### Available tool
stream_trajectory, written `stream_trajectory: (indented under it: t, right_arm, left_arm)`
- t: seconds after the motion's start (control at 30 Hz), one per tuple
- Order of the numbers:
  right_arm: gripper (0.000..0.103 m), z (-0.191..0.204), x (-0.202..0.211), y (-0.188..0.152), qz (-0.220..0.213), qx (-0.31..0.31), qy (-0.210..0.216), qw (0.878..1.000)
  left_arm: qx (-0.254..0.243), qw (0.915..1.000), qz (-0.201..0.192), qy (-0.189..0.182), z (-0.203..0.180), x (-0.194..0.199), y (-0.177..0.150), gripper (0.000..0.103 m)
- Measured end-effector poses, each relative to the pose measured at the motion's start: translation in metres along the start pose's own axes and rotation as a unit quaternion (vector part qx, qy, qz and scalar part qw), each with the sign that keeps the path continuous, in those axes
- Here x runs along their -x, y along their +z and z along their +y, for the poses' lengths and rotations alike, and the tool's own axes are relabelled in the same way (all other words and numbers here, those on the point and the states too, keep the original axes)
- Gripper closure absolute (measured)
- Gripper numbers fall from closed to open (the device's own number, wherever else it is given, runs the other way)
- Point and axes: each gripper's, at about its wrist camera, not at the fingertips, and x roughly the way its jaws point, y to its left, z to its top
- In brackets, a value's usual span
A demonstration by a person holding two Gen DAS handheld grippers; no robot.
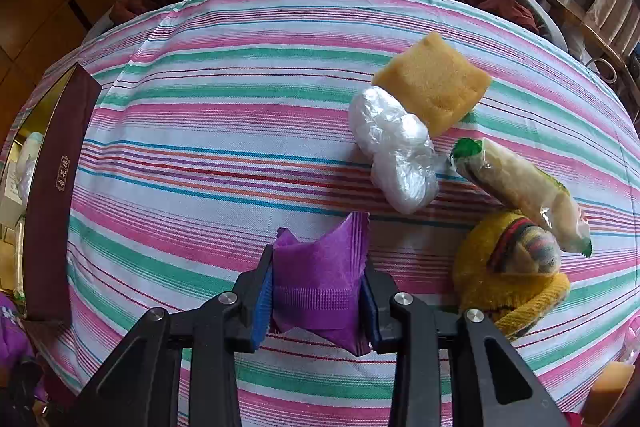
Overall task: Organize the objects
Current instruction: 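Drop purple packet into tray with left tool while right tool holds its packet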
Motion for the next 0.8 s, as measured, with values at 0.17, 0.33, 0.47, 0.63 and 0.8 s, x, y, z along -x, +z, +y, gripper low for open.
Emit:
stream_trajectory:
  t: [0.17, 0.33, 0.47, 0.63, 0.8]
  right_arm:
    - [0.067, 0.001, -0.001, 0.000, -0.001, 0.005, -0.004, 1.000]
    - [0.067, 0.003, -0.001, -0.002, -0.003, 0.009, -0.008, 1.000]
    - [0.067, 0.004, 0.000, -0.006, -0.005, 0.014, -0.013, 1.000]
    - [0.066, 0.006, 0.000, -0.007, -0.006, 0.017, -0.016, 1.000]
    - [0.066, 0.011, -0.002, -0.009, -0.007, 0.020, -0.019, 1.000]
  left_arm:
    - [0.013, 0.9998, -0.006, 0.015, 0.017, 0.012, 0.002, 0.068]
    - [0.036, 0.9988, -0.005, 0.032, 0.038, 0.017, 0.000, 0.068]
    - [0.052, 0.9976, -0.002, 0.047, 0.055, 0.020, -0.004, 0.068]
    - [0.070, 0.9957, 0.003, 0.060, 0.073, 0.022, -0.009, 0.068]
    - [0.083, 0.9940, 0.007, 0.071, 0.085, 0.025, -0.014, 0.068]
